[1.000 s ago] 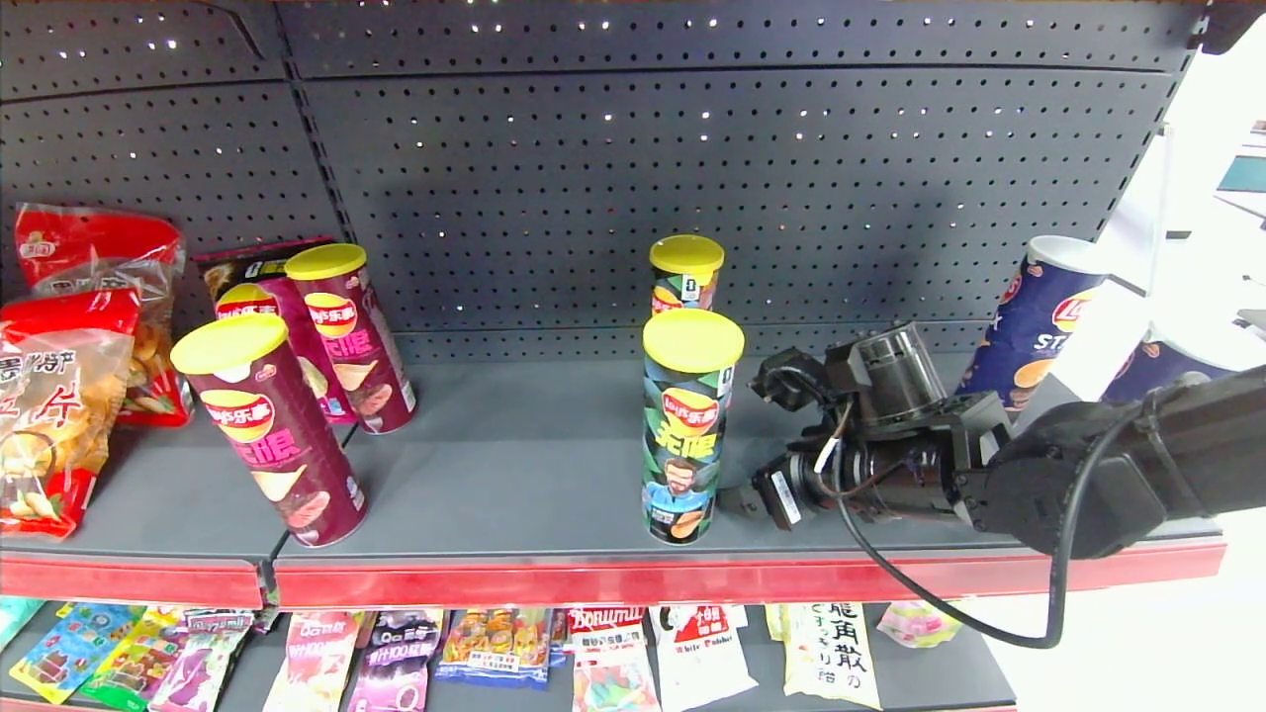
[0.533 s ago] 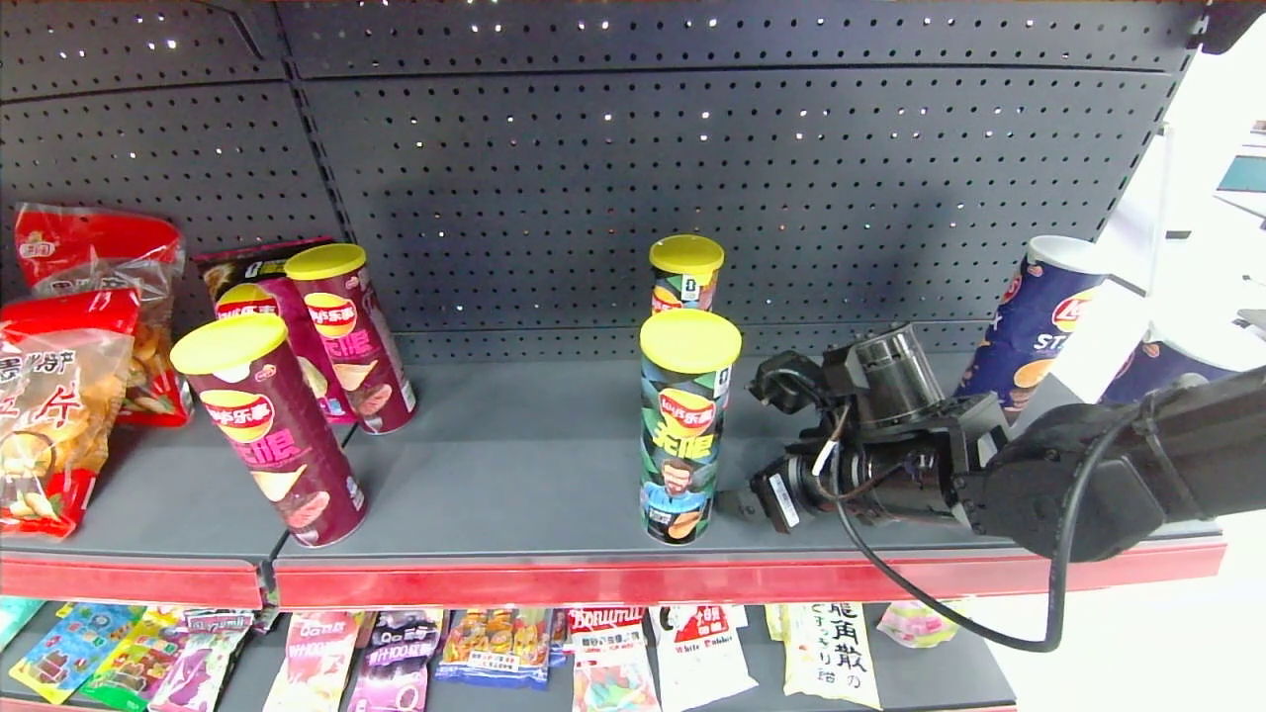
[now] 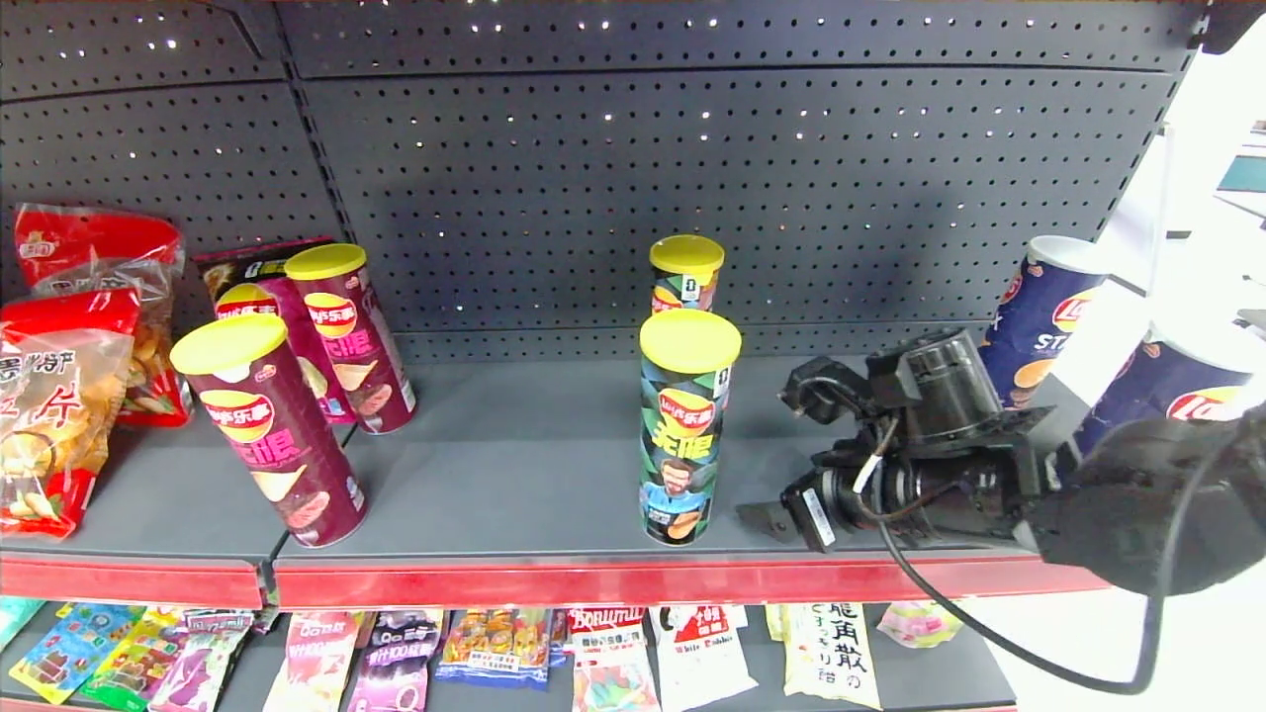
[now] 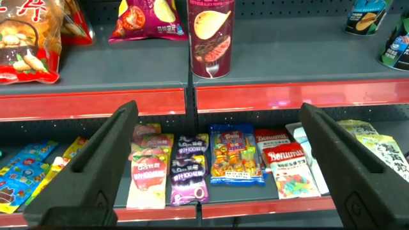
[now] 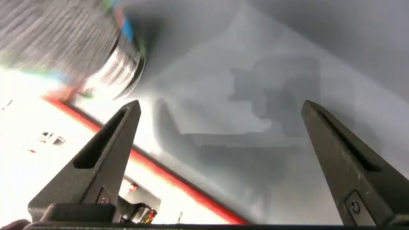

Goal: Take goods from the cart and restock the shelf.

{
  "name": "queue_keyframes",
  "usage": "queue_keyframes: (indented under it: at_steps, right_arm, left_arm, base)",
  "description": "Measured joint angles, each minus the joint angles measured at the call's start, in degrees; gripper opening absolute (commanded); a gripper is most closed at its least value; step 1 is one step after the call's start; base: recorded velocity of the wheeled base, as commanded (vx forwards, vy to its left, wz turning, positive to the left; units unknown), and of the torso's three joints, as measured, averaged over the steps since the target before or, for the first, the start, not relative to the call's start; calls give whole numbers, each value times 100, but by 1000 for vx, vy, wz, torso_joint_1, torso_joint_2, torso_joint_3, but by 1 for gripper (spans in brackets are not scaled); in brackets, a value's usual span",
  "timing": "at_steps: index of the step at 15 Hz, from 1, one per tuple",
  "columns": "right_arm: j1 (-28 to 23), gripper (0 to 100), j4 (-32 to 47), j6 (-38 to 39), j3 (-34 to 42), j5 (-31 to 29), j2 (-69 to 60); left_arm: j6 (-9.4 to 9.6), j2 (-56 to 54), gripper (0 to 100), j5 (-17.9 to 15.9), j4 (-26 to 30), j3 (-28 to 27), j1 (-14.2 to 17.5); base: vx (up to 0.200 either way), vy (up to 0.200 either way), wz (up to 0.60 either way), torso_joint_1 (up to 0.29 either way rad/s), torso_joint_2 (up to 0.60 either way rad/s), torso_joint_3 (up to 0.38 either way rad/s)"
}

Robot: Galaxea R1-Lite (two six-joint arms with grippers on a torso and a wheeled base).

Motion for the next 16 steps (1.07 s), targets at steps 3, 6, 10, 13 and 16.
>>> queue_keyframes:
  at_steps: [3, 6, 10, 13, 16]
  right_arm:
    - [27, 100, 0, -82, 766, 13, -1014]
    - [35, 100, 0, -367, 1788, 40, -2403]
    - [-450, 100, 39, -562, 2949, 634, -4457]
    - [-1307, 100, 71, -611, 3729, 891, -6433]
    - [-2322, 100, 110, -208, 4286, 374, -7986]
  left_arm:
    - [0, 0, 100, 0, 2, 0, 2]
    - [0, 0, 100, 0, 0, 0, 2]
    - [0, 0, 100, 2, 0, 0, 2]
    - [2, 0, 100, 2, 2, 0, 2]
    - [0, 0, 100, 2, 0, 0, 2]
  base:
    - [0, 0, 0, 0, 0, 0]
    - [0, 0, 0, 0, 0, 0]
    - [0, 0, 0, 0, 0, 0]
    - [0, 0, 0, 0, 0, 0]
    - [0, 0, 0, 0, 0, 0]
